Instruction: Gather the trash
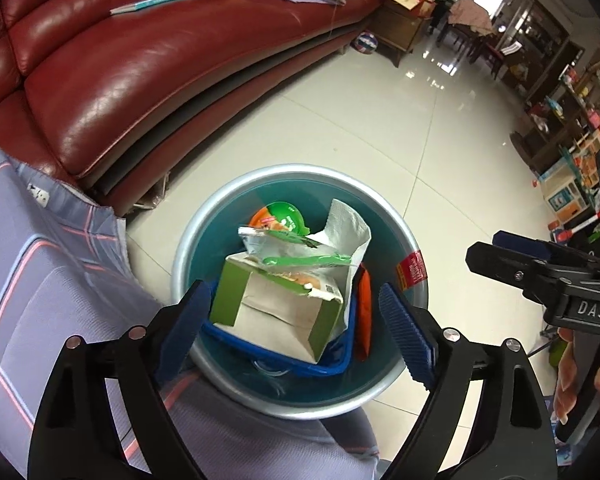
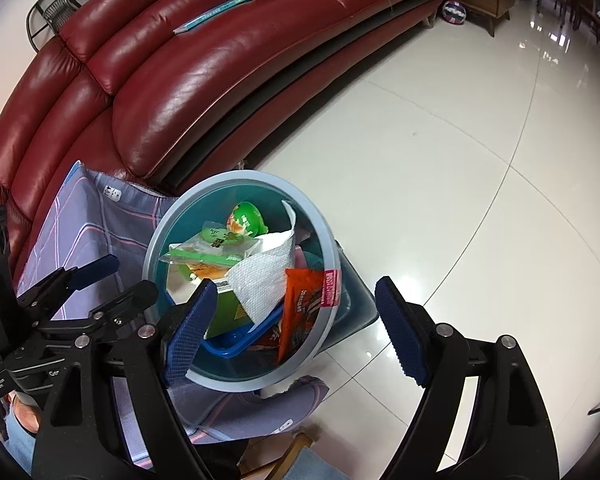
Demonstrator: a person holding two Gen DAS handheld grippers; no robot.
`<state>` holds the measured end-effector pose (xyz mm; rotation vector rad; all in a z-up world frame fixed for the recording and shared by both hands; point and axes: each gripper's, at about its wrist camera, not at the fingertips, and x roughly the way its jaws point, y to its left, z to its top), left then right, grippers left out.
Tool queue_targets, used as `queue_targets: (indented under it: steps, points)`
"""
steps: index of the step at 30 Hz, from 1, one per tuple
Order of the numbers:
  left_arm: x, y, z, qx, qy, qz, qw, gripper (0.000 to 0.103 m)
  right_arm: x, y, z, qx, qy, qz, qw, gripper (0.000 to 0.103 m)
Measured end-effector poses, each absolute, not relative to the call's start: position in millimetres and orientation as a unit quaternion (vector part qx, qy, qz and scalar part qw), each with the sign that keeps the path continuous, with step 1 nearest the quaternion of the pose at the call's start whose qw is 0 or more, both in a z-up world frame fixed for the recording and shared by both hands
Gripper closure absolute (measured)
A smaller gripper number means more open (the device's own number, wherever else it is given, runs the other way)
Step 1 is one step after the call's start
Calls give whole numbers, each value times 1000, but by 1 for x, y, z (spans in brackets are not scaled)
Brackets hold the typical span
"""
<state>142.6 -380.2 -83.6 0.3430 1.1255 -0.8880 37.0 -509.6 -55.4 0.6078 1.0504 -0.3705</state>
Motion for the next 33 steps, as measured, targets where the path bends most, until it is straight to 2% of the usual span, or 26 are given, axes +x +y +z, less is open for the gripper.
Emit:
queue_targets:
  steps: [4, 8, 22, 33]
  points:
    - [137, -368, -74, 152, 507, -397, 750, 10, 34, -500, -47, 274, 487, -169, 812, 20]
    - [130, -350, -61, 145, 498, -384, 764, 6, 29, -489, -36, 267, 484, -160, 818, 18]
    - [87, -271, 2, 116, 454, -324, 822, 5, -4, -414, 14, 215, 455, -105, 857, 10]
    - [45, -216, 30, 105, 422, -283, 855, 4, -28, -370, 34, 175, 448, -84, 873, 10]
